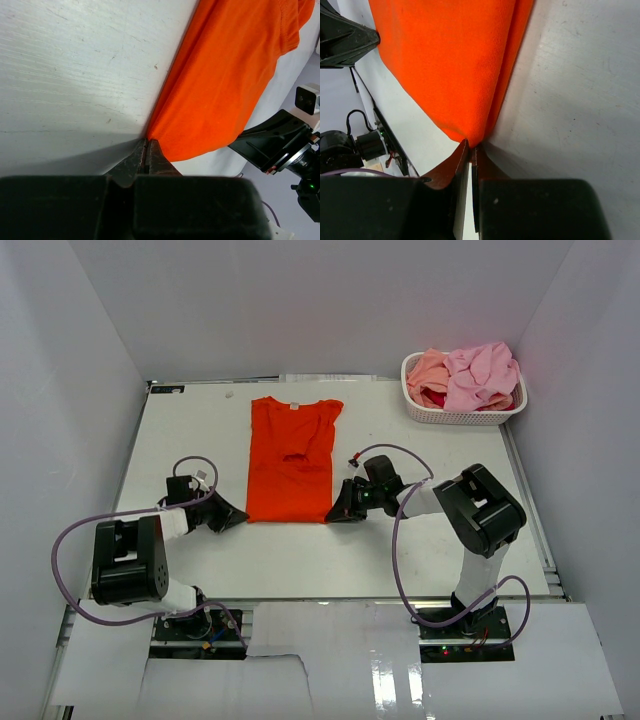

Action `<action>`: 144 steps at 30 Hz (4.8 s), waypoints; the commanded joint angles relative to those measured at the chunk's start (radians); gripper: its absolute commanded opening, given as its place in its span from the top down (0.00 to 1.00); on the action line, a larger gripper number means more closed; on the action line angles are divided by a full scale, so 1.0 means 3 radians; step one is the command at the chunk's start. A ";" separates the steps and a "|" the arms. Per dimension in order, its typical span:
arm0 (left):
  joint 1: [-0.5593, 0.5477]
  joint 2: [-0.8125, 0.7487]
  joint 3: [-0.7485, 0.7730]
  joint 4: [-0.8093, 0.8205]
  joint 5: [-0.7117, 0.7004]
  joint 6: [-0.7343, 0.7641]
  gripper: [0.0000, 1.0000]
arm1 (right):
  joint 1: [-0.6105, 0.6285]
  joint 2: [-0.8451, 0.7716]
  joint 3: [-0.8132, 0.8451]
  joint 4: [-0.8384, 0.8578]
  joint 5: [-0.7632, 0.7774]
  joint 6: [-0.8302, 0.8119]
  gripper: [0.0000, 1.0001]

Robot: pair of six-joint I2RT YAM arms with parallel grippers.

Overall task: Fold and stack the t-shirts
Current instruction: Grab one side of the 2/3 rectangular tshirt with both arms, then fold the long partially folded tshirt into a neat square

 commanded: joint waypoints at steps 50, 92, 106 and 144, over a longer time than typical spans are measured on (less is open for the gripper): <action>-0.1089 -0.1435 0.0244 -0.1428 -0.0499 -0.0541 1.00 | 0.0016 -0.1742 -0.0525 -0.1479 0.0221 -0.0678 0.92; -0.0890 -0.0499 0.1834 -0.1520 -0.0555 -0.0397 1.00 | -0.0316 -0.1062 0.1055 -0.2114 0.0073 -0.1102 0.92; -0.0736 0.0078 0.2432 -0.1443 -0.0448 -0.0331 1.00 | -0.0464 -0.0617 0.1678 -0.2298 0.0022 -0.1230 0.92; -0.0654 0.0999 0.3701 -0.1663 -0.0407 -0.0234 1.00 | -0.0669 0.0052 0.2814 -0.2738 0.0032 -0.1337 0.92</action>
